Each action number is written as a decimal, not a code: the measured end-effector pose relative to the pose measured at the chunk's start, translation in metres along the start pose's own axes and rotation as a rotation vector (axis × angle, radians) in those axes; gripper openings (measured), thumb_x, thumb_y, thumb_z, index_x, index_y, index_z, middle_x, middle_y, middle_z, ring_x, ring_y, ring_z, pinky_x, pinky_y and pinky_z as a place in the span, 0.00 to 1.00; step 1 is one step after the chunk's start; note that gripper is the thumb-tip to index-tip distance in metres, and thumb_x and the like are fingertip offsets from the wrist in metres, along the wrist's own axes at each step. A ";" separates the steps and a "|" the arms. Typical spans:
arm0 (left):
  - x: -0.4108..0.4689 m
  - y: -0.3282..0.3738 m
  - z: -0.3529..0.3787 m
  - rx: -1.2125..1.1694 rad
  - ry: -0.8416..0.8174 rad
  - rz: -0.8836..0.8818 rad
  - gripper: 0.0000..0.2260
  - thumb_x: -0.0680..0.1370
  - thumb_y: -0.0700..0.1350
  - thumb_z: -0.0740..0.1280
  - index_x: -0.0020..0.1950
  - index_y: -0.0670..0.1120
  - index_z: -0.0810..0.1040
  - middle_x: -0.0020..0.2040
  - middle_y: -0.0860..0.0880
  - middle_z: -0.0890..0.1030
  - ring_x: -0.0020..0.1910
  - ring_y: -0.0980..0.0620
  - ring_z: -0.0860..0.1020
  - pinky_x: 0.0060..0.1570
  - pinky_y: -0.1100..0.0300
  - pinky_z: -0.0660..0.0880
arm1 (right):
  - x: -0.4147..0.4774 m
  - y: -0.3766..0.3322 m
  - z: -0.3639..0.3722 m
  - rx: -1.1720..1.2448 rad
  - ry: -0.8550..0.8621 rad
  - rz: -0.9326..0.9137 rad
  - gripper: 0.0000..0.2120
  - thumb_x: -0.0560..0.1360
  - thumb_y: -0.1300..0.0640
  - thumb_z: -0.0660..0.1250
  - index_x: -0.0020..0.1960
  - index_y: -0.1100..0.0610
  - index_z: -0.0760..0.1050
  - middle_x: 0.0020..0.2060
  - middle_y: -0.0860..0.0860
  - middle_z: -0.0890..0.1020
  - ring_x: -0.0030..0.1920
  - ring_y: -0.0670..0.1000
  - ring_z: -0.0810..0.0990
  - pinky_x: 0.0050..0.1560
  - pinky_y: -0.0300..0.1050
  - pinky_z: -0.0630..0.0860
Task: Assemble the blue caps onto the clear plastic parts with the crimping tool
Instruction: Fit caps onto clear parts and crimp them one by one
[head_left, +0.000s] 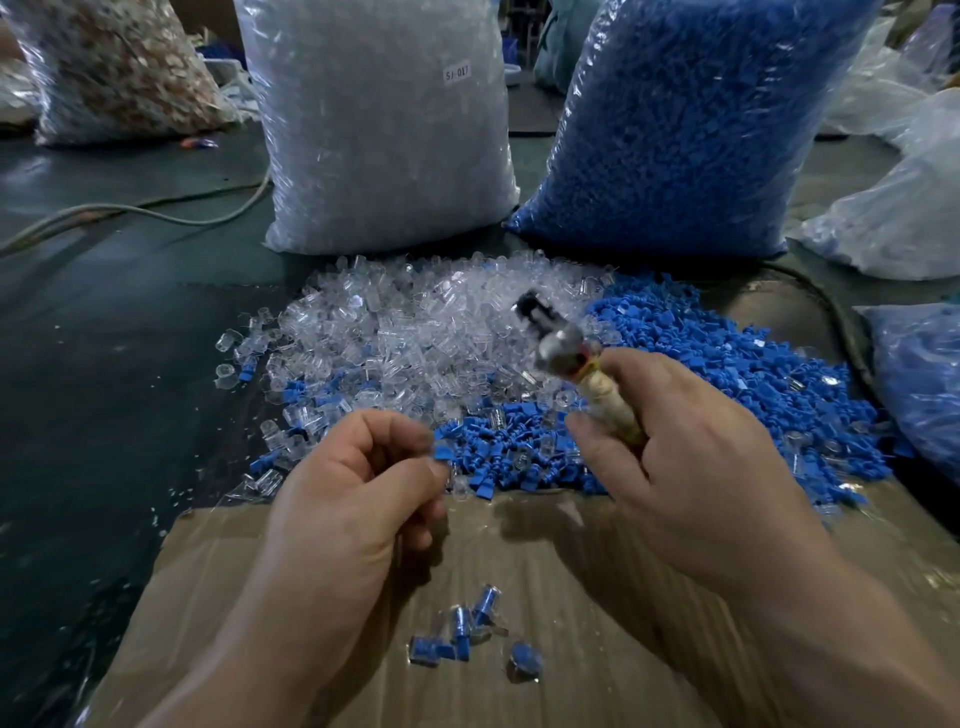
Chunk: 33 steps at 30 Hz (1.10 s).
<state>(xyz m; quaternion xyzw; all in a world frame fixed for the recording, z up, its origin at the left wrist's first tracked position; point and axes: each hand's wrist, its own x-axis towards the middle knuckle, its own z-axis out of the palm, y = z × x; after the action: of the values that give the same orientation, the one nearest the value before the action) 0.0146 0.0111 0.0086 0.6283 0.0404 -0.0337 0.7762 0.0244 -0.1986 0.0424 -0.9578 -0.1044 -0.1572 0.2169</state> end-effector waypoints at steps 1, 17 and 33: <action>0.001 -0.001 -0.002 0.028 0.000 0.018 0.10 0.69 0.35 0.73 0.42 0.49 0.82 0.31 0.46 0.78 0.27 0.52 0.74 0.24 0.64 0.73 | -0.002 -0.002 -0.002 -0.020 -0.013 -0.032 0.10 0.75 0.39 0.56 0.52 0.42 0.67 0.39 0.38 0.71 0.38 0.41 0.71 0.37 0.33 0.62; 0.004 0.005 -0.005 0.077 -0.061 0.119 0.06 0.65 0.43 0.72 0.41 0.48 0.82 0.34 0.45 0.80 0.30 0.54 0.77 0.28 0.65 0.75 | -0.007 -0.005 0.001 -0.143 -0.312 -0.123 0.25 0.69 0.33 0.51 0.61 0.43 0.68 0.50 0.40 0.73 0.52 0.45 0.71 0.54 0.42 0.70; 0.001 0.003 -0.008 0.099 -0.070 0.119 0.07 0.65 0.43 0.73 0.42 0.50 0.83 0.36 0.47 0.82 0.32 0.52 0.81 0.32 0.62 0.79 | -0.003 -0.009 0.002 -0.130 -0.343 -0.143 0.22 0.66 0.30 0.47 0.46 0.42 0.70 0.38 0.39 0.72 0.41 0.42 0.70 0.45 0.40 0.63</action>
<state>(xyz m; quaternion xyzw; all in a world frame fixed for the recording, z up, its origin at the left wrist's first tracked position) 0.0163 0.0200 0.0101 0.6657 -0.0257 -0.0114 0.7456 0.0200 -0.1903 0.0429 -0.9727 -0.1971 -0.0130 0.1221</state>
